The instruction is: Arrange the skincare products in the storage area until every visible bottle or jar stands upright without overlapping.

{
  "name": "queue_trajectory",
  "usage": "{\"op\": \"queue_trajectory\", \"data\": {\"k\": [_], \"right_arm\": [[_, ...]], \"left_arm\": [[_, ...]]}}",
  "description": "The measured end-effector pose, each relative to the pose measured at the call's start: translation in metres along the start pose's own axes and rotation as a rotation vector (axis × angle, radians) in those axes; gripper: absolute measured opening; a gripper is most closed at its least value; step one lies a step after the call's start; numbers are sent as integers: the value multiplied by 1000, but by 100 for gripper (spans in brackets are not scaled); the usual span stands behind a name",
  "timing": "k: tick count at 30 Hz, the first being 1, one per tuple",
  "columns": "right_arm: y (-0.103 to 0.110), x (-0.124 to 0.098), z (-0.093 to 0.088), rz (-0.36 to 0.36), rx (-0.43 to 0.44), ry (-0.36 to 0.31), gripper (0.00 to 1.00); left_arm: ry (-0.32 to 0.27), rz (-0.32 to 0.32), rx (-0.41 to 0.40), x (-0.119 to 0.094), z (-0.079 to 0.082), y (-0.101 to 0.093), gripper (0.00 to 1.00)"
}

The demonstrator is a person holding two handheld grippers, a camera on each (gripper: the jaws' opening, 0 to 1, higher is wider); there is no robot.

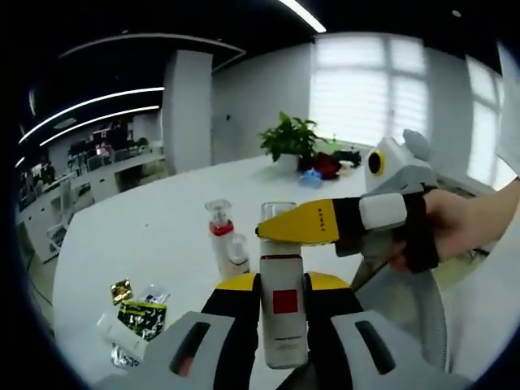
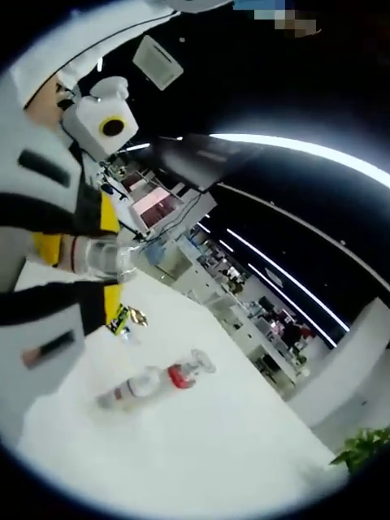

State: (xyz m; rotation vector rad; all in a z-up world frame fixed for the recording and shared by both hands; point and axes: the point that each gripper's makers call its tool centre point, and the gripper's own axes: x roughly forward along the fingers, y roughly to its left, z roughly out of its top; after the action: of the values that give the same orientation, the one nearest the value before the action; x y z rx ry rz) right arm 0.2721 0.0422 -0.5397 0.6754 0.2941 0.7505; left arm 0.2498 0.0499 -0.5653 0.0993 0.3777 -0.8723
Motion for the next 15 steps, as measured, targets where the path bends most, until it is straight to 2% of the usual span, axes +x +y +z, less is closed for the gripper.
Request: {"op": "queue_trajectory", "data": {"k": [3,6,12,15], "right_arm": [[5,-3,0,34,-40,16,18],[10,-7,3,68,-94,36,18],[23,-21,6,172,-200,100,18],[29,-24,5,214,-235,132,18]], "left_arm": [[5,-53,-11,-1,-1,-9,20],[12,-155,-38,-5,-2,-21,24],[53,-311,-37,-14,-7,-37,32],[72,-358,-14,-17,-8,-38,33]]}}
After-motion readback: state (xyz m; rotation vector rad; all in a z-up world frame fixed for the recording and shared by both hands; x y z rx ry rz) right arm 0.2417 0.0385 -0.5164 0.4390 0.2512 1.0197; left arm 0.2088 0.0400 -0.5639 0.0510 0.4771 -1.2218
